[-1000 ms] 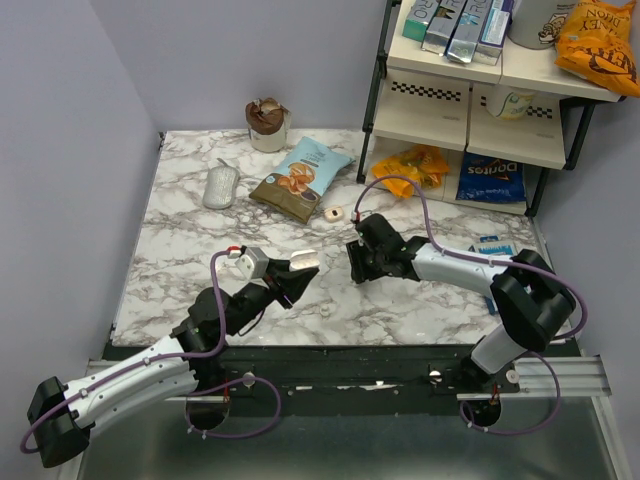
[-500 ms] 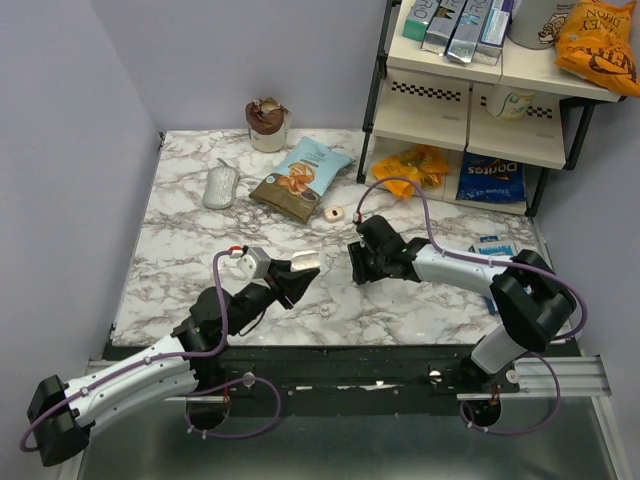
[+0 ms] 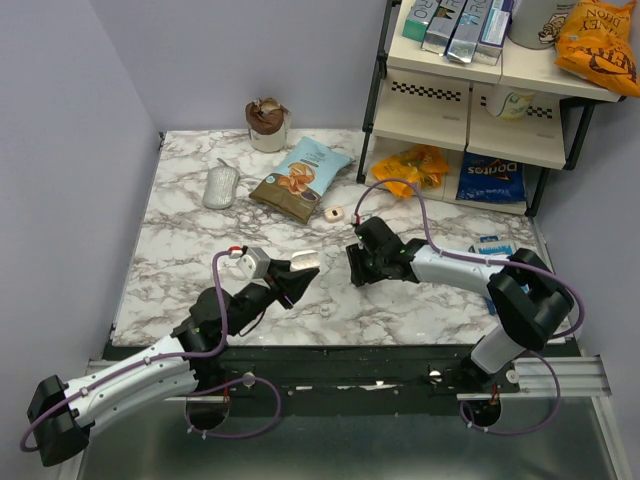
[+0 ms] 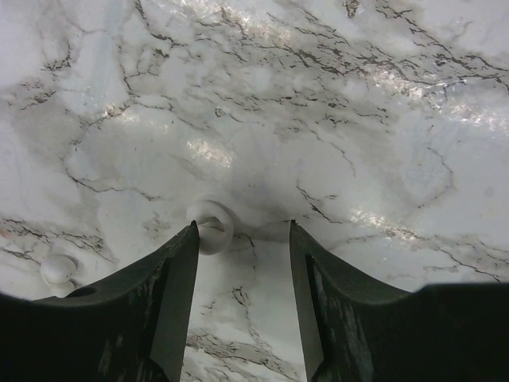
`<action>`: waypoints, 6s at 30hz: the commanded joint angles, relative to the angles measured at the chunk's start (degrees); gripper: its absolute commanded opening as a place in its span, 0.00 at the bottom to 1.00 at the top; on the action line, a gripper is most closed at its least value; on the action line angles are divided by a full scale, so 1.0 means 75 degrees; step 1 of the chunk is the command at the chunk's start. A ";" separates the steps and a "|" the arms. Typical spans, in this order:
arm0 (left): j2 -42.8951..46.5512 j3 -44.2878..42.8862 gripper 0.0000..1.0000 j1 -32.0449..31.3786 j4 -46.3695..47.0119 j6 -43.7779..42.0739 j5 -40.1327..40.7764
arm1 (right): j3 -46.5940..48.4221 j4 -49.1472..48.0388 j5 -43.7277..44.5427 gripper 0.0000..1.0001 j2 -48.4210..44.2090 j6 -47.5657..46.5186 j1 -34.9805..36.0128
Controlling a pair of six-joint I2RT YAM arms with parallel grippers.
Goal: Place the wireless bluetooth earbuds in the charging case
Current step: Pick up the earbud from the center of the board, then place the earbud in the charging case, then pick up the earbud from the center of the board.
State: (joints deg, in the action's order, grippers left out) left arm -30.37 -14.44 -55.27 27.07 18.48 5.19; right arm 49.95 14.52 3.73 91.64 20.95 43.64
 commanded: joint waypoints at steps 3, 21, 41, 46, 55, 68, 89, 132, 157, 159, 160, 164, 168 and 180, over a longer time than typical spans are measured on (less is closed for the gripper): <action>-0.0005 0.0120 0.00 -0.0073 0.0117 0.0056 0.0128 | -0.0098 -0.0003 -0.0145 0.57 0.0239 -0.0016 0.0240; 0.0123 0.0120 0.00 -0.0143 -0.0035 0.0067 0.0187 | 0.0125 -0.0038 -0.0263 0.25 0.0333 -0.0074 0.0264; -0.0122 0.0144 0.00 -0.0166 0.0795 -0.0319 0.0222 | -0.0356 -0.0191 -0.0389 0.04 -0.4001 0.0137 0.0252; -0.0813 0.0097 0.00 -0.0166 0.2189 -0.1033 -0.0210 | 0.0590 0.0488 -0.0685 0.04 -0.4928 -0.0448 0.0626; -0.2535 -0.0663 0.00 -0.0085 0.4147 -0.2183 -0.1582 | 0.2069 0.1649 -0.0228 0.01 -0.5421 -0.1375 0.1622; -0.3908 -0.1297 0.00 0.0068 0.5168 -0.2943 -0.1794 | 0.2937 0.2189 0.0569 0.01 -0.4519 -0.0357 0.2350; -0.4072 -0.1356 0.00 0.0068 0.5180 -0.2816 -0.1864 | 0.3242 0.1650 0.0745 0.01 -0.4038 -0.0461 0.2478; -0.4048 -0.1497 0.00 0.0068 0.5320 -0.2827 -0.1700 | 0.2796 0.1427 0.0640 0.15 -0.3886 -0.0614 0.2572; -0.2504 -0.0432 0.00 0.0068 0.4410 -0.2769 -0.0366 | 0.1627 0.1813 0.2424 0.48 -0.5235 -0.0497 0.2397; -0.1640 -0.0022 0.00 0.0080 0.4022 -0.2699 0.0138 | 0.0985 0.1860 0.1978 0.48 -0.4966 -0.0298 0.2385; -0.1333 0.0084 0.00 0.0068 0.3498 -0.2640 0.0279 | 0.0783 0.1802 0.1442 0.48 -0.4604 -0.0216 0.2396; 0.0086 0.0412 0.00 0.0045 0.1971 -0.2547 0.0971 | -0.0271 0.0647 0.0126 0.44 -0.3818 0.0077 0.2420; 0.1257 0.0507 0.00 0.0021 0.1185 -0.2499 0.1638 | -0.0638 -0.0143 -0.0368 0.41 -0.3033 0.0207 0.2794; 0.1975 0.0448 0.00 -0.0026 0.0539 -0.1983 0.2097 | 0.0136 -0.1256 -0.0989 0.44 -0.0712 0.0663 0.2900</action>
State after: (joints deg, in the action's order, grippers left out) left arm -17.52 -11.38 -55.16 32.82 2.13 18.46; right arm 47.88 10.41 -1.41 81.84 23.77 65.08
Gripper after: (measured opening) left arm 0.373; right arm 0.439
